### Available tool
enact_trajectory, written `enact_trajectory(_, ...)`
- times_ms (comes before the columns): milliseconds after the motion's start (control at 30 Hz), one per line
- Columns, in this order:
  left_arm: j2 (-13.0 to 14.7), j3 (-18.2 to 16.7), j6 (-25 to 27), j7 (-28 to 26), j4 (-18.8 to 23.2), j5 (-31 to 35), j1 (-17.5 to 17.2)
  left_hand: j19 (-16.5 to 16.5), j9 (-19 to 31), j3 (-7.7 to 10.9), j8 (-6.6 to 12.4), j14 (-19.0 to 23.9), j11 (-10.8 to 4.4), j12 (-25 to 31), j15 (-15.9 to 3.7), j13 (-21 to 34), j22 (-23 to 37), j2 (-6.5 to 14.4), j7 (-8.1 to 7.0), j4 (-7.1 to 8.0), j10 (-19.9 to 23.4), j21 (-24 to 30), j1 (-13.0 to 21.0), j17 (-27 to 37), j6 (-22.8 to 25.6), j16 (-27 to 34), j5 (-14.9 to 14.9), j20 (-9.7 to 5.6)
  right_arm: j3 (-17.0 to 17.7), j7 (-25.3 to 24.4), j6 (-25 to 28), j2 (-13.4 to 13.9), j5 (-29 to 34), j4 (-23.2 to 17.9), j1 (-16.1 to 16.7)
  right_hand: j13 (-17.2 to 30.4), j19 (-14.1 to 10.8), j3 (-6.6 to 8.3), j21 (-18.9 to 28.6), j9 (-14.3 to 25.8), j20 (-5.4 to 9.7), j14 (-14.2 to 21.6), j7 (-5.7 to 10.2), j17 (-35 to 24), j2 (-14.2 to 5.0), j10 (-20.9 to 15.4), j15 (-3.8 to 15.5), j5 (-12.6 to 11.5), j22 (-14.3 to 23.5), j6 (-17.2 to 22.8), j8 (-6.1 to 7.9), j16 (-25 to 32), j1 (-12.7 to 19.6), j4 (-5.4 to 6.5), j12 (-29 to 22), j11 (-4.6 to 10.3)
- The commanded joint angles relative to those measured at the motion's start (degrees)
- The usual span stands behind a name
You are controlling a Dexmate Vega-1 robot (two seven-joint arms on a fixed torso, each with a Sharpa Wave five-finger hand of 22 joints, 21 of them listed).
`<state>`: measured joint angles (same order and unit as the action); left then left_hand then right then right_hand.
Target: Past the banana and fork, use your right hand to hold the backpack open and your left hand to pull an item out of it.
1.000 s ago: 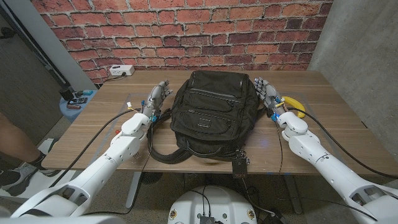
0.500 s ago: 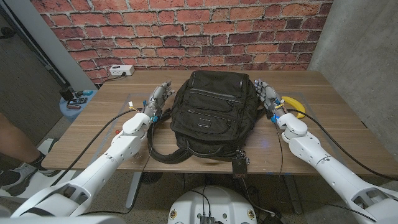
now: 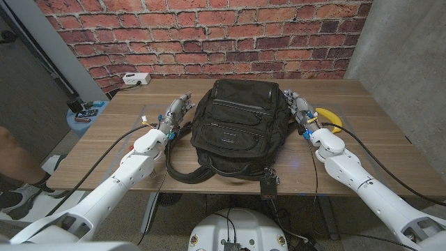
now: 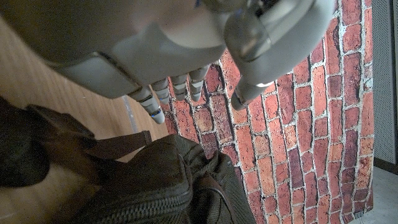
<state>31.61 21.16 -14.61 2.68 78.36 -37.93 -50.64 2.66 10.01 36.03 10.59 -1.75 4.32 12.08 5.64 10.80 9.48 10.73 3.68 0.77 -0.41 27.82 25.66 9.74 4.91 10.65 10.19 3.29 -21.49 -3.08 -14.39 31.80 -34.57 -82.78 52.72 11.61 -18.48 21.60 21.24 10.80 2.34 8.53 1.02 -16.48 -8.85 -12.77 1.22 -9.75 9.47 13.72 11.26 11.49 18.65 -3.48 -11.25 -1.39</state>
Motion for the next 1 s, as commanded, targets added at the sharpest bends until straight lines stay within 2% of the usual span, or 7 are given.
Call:
enact_trajectory(33,1.4,-0.8,0.0,-0.1,1.7,-0.5,-1.7,0.1,0.3,0.15,0.09,0.0,0.21,0.2,0.35,0.1,0.2,-0.1,0.0,-0.33,0.0,-0.2,0.7,0.2,0.5,0.1,0.4,0.28,-0.1,-2.7,0.7,1.7,2.3,-5.1,2.6,0.1,-0.7,0.11,-0.2,0.3,0.21,0.1,0.08,0.0,-0.11,-0.3,-0.13,-0.4,0.2,0.3,0.2,0.5,0.6,-0.43,-0.2,-0.22)
enact_trajectory(200,1.5,-0.8,0.0,0.5,1.4,-0.6,-1.5,0.1,0.3,0.14,0.07,0.0,0.21,0.2,0.34,0.1,0.2,-0.1,0.01,-0.48,0.0,-0.4,0.8,0.2,0.5,0.1,0.4,0.25,0.3,-4.0,1.0,2.9,3.3,-7.8,4.2,0.1,-0.7,0.12,-0.4,0.3,0.18,0.0,0.09,0.0,-0.1,-0.1,-0.13,-0.4,0.2,0.3,0.16,0.5,0.7,-0.57,-0.2,0.04)
enact_trajectory(533,1.1,-0.6,-0.7,0.9,1.0,-0.5,-1.6,0.2,0.3,0.08,0.02,0.0,0.26,0.1,0.4,0.1,0.2,-0.1,-0.03,-0.77,-0.1,-0.7,0.9,0.2,0.4,0.1,0.4,0.35,1.2,-8.0,1.0,5.2,7.0,-14.2,8.9,0.1,-0.7,0.24,-0.7,0.3,0.12,-0.1,-0.04,0.2,-0.1,0.0,-0.34,-0.5,0.2,0.3,0.15,0.5,1.1,-0.95,-0.2,-0.36)
enact_trajectory(800,1.1,-0.4,-0.8,0.6,1.3,-0.3,-2.1,0.3,0.3,0.05,0.01,0.0,0.28,0.1,0.44,0.1,0.2,-0.1,-0.06,-0.96,0.0,-0.9,1.0,0.2,0.4,0.1,0.4,0.38,1.1,-9.6,1.4,6.3,9.7,-17.3,11.2,0.1,-0.8,0.35,-0.9,0.3,0.09,-0.2,-0.11,0.4,-0.13,0.0,-0.52,-0.5,0.3,0.3,0.16,0.5,1.3,-1.23,-0.2,-0.29)
enact_trajectory(1000,1.0,-0.3,-0.9,0.7,1.2,-0.3,-2.3,0.3,0.3,0.03,0.0,0.0,0.19,0.1,0.45,0.1,0.2,-0.1,-0.02,-1.06,0.0,-1.0,1.1,0.2,0.4,0.1,0.4,0.39,1.2,-9.9,2.0,6.5,10.5,-17.7,11.7,0.0,-0.8,0.43,-1.1,0.3,0.09,-0.3,-0.16,0.5,-0.12,0.0,-0.58,-0.6,0.3,0.3,0.15,0.5,1.6,-1.5,-0.2,-0.43)
